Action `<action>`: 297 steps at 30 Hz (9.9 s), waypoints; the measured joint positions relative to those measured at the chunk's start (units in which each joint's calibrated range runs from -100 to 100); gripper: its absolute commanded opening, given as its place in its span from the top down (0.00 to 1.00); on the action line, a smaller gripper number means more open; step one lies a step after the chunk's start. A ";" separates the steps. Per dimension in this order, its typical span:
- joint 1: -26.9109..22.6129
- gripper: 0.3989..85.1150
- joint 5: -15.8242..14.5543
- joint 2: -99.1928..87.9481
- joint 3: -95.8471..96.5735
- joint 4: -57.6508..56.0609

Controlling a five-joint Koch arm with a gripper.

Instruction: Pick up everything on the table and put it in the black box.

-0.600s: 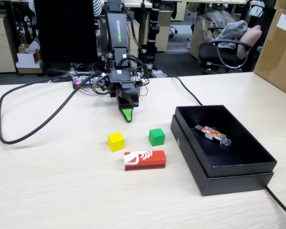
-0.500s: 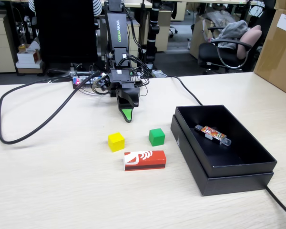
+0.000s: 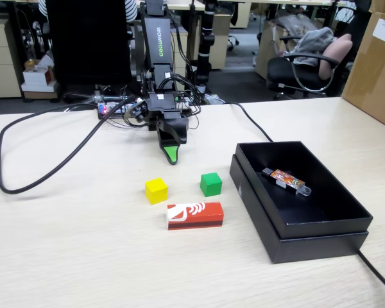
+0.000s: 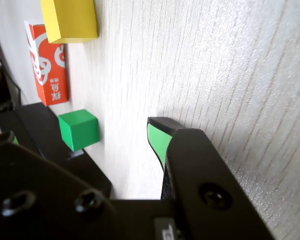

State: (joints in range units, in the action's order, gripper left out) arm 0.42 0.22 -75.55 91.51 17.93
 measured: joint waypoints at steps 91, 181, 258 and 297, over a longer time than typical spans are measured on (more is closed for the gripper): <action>-2.93 0.45 -3.13 -0.25 -38.36 -52.80; -14.95 0.83 -7.91 70.93 -113.70 -88.24; 6.98 0.51 8.11 65.86 -94.25 -79.85; -7.67 0.97 -0.20 39.90 -93.97 -86.27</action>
State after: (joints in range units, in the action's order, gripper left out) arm -7.25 0.02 -35.66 -2.47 -68.34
